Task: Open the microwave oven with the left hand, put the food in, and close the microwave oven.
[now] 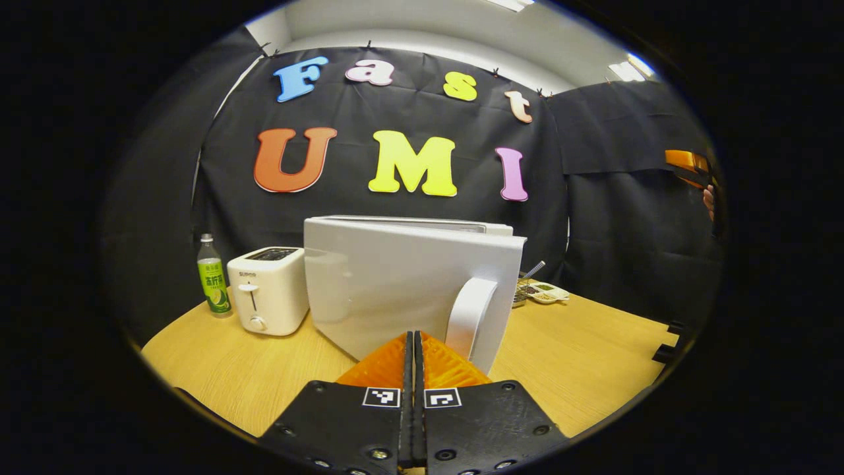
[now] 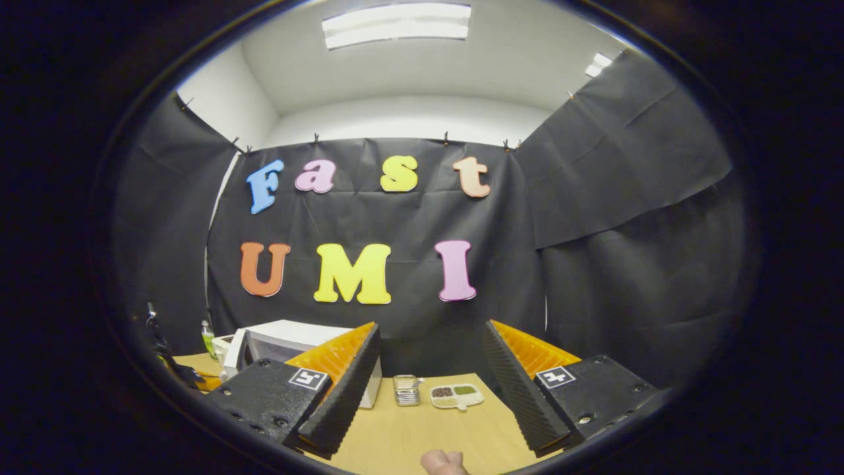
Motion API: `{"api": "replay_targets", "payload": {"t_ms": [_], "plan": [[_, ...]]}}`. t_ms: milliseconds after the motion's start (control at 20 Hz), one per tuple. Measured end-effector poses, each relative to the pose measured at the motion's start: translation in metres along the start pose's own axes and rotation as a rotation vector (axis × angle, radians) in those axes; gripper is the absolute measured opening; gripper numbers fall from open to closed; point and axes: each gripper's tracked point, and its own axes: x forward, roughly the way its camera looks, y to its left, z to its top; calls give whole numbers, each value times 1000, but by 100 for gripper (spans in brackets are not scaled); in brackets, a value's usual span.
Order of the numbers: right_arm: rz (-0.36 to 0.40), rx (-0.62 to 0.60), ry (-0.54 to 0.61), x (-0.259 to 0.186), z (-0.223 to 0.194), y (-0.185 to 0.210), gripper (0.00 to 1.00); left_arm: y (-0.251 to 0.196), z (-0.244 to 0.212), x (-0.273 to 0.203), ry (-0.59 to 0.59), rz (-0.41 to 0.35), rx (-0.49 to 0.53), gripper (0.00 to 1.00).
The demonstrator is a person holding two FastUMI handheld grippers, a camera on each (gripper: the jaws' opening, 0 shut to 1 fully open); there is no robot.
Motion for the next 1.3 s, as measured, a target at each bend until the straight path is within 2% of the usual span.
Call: {"api": "replay_targets", "payload": {"t_ms": [200,450,600,950,1300], "plan": [[-26,19,9,1,-7,-18,99,-16,-6,32,7,-65,-9,0],[-45,29,19,5,-13,-32,99,-29,-6,61,6,-103,7,0],[-48,32,25,9,-17,-38,99,-32,-5,76,6,-94,19,0],[-44,44,36,14,-22,-42,100,-49,8,110,1,-127,11,0],[-46,56,37,19,-30,-50,99,-62,21,156,-8,-111,32,0]]}}
